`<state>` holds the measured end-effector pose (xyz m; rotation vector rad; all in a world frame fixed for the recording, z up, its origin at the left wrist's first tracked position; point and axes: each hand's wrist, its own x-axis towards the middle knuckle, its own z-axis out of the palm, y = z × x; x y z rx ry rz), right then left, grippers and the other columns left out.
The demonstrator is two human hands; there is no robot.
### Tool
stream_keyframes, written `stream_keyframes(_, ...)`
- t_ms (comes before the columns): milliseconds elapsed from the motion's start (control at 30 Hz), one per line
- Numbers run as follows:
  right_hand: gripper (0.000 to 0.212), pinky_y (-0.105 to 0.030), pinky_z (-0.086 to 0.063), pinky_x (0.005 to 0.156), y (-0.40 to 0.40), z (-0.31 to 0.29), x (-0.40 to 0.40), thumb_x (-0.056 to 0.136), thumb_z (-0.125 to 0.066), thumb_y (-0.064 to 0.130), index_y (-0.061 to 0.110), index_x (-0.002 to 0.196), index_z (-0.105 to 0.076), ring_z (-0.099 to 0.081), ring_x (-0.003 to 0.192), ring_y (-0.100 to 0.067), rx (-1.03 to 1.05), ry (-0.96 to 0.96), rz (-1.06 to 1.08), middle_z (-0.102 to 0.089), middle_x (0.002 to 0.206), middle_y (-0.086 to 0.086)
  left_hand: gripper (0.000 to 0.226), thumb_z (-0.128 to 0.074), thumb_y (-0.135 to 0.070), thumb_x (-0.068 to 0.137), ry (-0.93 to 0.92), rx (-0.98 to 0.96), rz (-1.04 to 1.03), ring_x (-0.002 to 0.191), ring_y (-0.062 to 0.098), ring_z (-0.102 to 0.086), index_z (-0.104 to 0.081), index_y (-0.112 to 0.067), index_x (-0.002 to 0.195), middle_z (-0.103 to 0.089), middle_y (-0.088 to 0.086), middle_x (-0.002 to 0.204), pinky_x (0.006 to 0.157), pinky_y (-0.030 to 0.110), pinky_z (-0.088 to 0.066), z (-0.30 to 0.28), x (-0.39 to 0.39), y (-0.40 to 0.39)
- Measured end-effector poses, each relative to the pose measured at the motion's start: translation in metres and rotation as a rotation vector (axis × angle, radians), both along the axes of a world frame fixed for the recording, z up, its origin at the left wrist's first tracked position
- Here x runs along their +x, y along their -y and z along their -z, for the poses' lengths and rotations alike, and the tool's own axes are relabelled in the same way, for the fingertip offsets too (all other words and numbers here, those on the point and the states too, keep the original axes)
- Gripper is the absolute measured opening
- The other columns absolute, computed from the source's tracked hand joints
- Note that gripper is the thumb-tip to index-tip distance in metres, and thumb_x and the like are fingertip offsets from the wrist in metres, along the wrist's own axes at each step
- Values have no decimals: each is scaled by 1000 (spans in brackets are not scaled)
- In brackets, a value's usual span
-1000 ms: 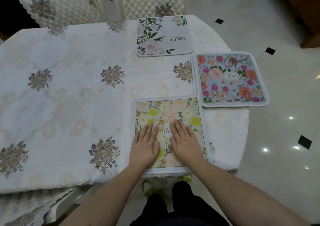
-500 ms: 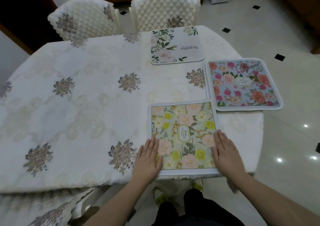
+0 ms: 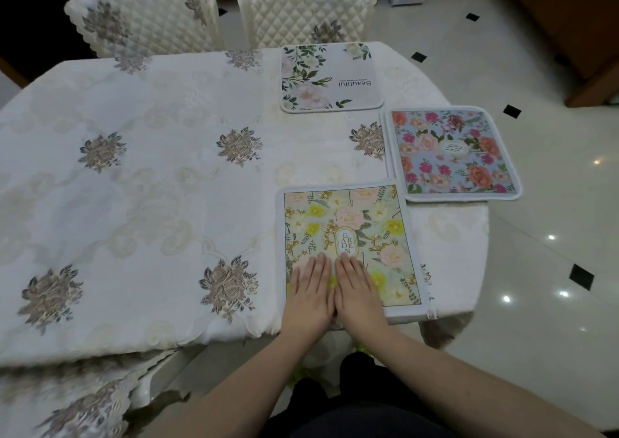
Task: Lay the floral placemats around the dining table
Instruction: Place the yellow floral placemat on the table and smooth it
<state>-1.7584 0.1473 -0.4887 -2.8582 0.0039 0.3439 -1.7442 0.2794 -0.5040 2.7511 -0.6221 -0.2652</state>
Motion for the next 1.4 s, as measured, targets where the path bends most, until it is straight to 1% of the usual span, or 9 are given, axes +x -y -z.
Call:
stream_keyframes(133,58,-37,-17,115,21,9,-10,97,-31,36,9,147,-42,-34,144,-21,-88,27,-126,-37,156,-8,63,-15,-46,104,25,75,105,150,23,-22,-32,-12,154,-27,7,162,118,48,-19,4,2,-15)
stream_keyframes(300,59,-39,-20,116,26,6,-15,105,-10,39,13,152,-34,-27,147,-18,-95,21,-126,-29,159,-4,68,-32,-54,99,-21,65,133,152,20,-18,-27,-16,156,-21,2,164,120,45,-18,4,3,-30)
stream_keyframes(400,57,-36,-17,117,32,3,-20,104,-16,42,16,153,-32,-25,147,-16,-79,-2,-73,-28,160,-3,72,-34,-56,98,-48,77,147,152,21,-17,-25,-15,156,-20,4,164,121,41,-17,1,2,-41)
stream_keyframes(600,57,-33,-7,119,67,0,-41,103,-20,45,24,156,-17,-10,150,-13,-113,-24,45,-13,163,2,76,-30,-60,97,-87,117,98,152,14,-10,-16,-18,159,-10,-1,165,121,31,-2,-2,8,-65)
stream_keyframes(733,57,-29,-5,119,88,-4,-53,104,-16,44,20,155,-22,-18,147,-16,-124,-69,102,-20,161,-2,76,-29,-60,97,-80,150,64,153,14,-5,-8,-21,159,-3,-4,166,121,26,9,-8,11,-78)
stream_keyframes(1100,69,-27,-4,117,111,-10,-52,99,5,55,22,155,-19,-24,147,-16,-66,-93,78,-15,161,1,73,-19,-63,99,-152,353,72,144,16,-32,-34,-16,152,-37,0,156,120,34,2,-29,6,-87)
stream_keyframes(1233,70,-23,-1,118,124,-21,-51,97,-5,55,18,157,-13,-12,151,-13,-7,-92,88,-3,162,4,82,4,-63,92,-75,488,147,153,17,-7,-6,-14,157,-6,2,165,121,37,11,-42,15,-79)
stream_keyframes(1300,63,-26,-4,119,131,-29,-55,103,-22,50,17,157,-16,-12,150,-12,48,-139,131,-9,164,2,72,-6,-55,99,-77,625,192,154,22,-5,-5,-12,158,-7,5,166,124,42,5,-60,22,-70)
stream_keyframes(1400,63,-30,-4,120,149,-45,-68,102,-22,50,16,155,-22,-16,149,-14,24,-144,194,-18,163,-1,61,-26,-47,103,-58,663,144,143,26,-33,-31,-11,152,-40,10,154,121,44,-19,-81,27,-42)
